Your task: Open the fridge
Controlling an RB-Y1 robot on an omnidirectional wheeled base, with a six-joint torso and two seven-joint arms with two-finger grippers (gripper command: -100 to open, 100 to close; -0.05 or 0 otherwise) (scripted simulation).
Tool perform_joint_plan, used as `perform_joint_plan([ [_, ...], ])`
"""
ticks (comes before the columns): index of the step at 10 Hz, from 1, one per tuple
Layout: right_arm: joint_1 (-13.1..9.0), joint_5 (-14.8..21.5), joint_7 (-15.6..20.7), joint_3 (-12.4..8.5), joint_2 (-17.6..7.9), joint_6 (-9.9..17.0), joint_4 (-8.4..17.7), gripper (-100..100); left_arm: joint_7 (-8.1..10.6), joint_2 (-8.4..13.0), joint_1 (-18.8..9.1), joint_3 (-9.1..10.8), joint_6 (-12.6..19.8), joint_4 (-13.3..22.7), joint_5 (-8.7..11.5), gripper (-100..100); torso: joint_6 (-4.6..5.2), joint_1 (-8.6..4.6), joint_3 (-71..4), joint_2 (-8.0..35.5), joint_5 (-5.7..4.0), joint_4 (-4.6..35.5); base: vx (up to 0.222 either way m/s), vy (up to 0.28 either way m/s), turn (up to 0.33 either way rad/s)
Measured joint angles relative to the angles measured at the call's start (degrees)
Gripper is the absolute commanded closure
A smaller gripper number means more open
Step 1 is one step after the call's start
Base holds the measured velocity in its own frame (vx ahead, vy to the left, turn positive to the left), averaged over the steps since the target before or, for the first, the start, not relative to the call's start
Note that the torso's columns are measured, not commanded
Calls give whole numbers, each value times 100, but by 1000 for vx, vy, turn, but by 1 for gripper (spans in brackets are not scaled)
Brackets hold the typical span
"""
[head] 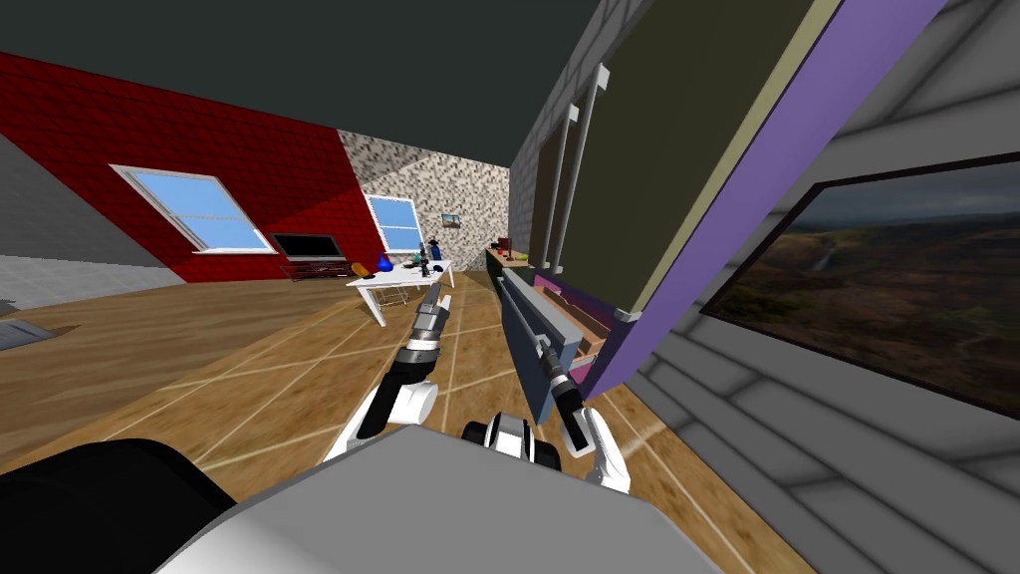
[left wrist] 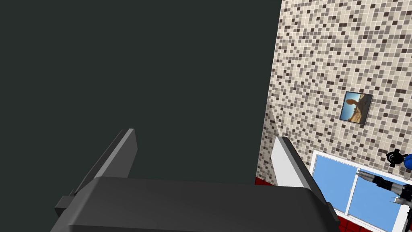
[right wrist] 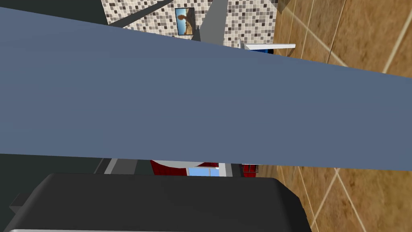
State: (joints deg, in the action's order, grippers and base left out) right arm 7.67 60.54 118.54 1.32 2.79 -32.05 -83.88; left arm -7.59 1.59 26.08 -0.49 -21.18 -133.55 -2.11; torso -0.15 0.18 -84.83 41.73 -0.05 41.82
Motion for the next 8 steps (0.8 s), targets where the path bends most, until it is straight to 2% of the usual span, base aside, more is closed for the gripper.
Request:
perform_joint_plan([
  [2,-167,45,-194,55,-110,196,-13,-100,0,2,1,2,0,0,0,0,16,-73,9,24,-10,35,-52,-25,50],
  [8,-692,274,-1045,315,-595,1052,-250,-100,0,2,1,2,0,0,0,0,18,-7,33,71,11,58,-60,-21,50],
])
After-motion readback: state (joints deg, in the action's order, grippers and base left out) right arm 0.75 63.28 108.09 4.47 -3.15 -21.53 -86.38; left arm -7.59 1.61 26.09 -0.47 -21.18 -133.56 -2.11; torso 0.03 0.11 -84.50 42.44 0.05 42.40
